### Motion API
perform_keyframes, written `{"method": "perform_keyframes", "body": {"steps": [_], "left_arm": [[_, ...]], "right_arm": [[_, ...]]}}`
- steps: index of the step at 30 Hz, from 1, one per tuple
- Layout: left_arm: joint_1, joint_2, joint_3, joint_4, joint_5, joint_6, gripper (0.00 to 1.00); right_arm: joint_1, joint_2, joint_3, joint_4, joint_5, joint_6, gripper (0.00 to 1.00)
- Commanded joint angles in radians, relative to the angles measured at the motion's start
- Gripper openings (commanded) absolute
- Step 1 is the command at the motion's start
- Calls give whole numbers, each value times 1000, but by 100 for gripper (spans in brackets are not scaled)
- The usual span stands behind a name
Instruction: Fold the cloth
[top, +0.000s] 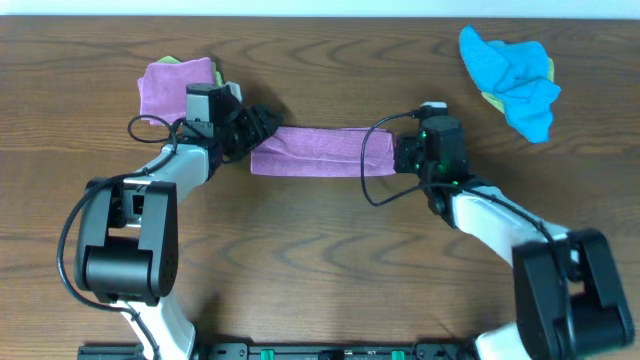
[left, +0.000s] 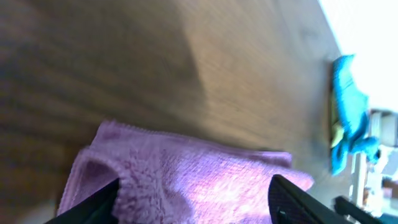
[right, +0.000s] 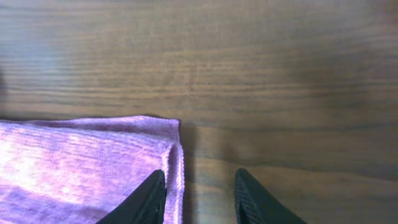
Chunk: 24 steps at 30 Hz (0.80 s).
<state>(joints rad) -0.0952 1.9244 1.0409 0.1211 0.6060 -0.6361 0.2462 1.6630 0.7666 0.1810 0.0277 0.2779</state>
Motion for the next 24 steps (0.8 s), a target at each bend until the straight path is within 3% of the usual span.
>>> {"method": "perform_keyframes", "body": {"steps": [1,14,21,24], "left_arm": [[5,-21,45,-64,14,77,70],[5,-126,278,-542,-89,286,69],[5,-167,285,-623,-115,300,69],[-3,-164,285,-614,-121,299,69]], "right_arm": [[-4,-54,6,-35,-2,14,36],[-3,-143,6,-122,-47,38,34],[-3,-143,6,-140,-67,44,33],[-6,-143,6,-191,-66,131,34]]}}
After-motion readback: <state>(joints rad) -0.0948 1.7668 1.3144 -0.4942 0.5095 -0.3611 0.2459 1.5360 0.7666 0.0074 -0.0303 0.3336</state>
